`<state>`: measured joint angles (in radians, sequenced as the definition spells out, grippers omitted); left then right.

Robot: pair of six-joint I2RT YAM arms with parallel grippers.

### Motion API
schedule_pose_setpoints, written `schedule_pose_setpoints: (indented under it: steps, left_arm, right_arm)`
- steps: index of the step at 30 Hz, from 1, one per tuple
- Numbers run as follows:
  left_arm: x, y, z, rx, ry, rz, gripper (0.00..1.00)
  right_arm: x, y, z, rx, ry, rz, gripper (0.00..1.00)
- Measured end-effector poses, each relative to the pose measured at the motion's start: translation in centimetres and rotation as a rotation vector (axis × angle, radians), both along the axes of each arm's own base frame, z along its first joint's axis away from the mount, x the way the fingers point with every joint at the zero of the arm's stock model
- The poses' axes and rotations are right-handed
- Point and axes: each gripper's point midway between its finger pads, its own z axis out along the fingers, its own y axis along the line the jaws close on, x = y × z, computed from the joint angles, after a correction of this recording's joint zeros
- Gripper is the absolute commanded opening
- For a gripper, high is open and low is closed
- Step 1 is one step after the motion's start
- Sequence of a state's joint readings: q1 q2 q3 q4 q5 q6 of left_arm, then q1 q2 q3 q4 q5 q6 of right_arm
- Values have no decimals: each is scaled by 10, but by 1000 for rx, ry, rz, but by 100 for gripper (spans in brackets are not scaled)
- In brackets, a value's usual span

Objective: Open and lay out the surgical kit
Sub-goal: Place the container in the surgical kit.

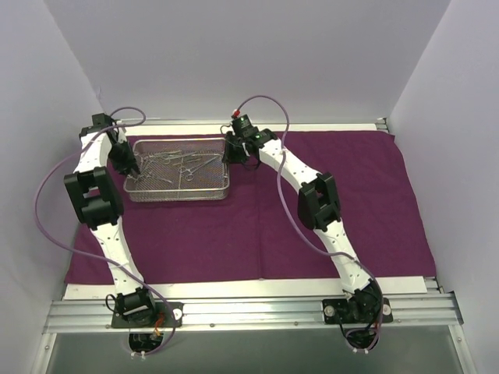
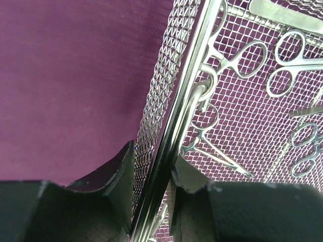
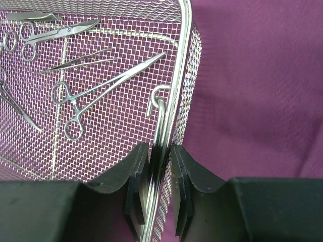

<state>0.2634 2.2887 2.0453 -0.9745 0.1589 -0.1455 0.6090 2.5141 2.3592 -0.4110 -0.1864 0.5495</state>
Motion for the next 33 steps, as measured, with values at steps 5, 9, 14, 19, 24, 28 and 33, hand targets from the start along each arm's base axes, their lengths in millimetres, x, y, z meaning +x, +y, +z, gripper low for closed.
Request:
schedule_pose_setpoints:
  steps: [5, 9, 14, 19, 24, 28, 33]
  left_arm:
    - [5, -1, -18, -21, 8, -4, 17]
    - [8, 0, -19, -22, -5, -7, 36]
    - [8, 1, -25, -72, -9, 71, 62]
    - [6, 3, -32, -117, -7, 143, 94]
    - [-6, 7, -14, -104, -15, 189, 94]
    - [-9, 26, 30, -4, -83, 270, 94]
    - [-3, 22, 122, -25, -335, 321, 94]
  right_arm:
    - [1, 0, -10, -2, 11, -2, 0]
    - [2, 0, -12, 1, 9, -2, 0]
    - [-2, 1, -17, 6, 32, 5, 11]
    - [-6, 3, -16, 35, 61, 18, 40]
    - [-12, 3, -17, 46, 91, 35, 75]
    - [-13, -6, -15, 14, 97, 36, 100]
    - [-10, -35, 12, 19, 78, 13, 100]
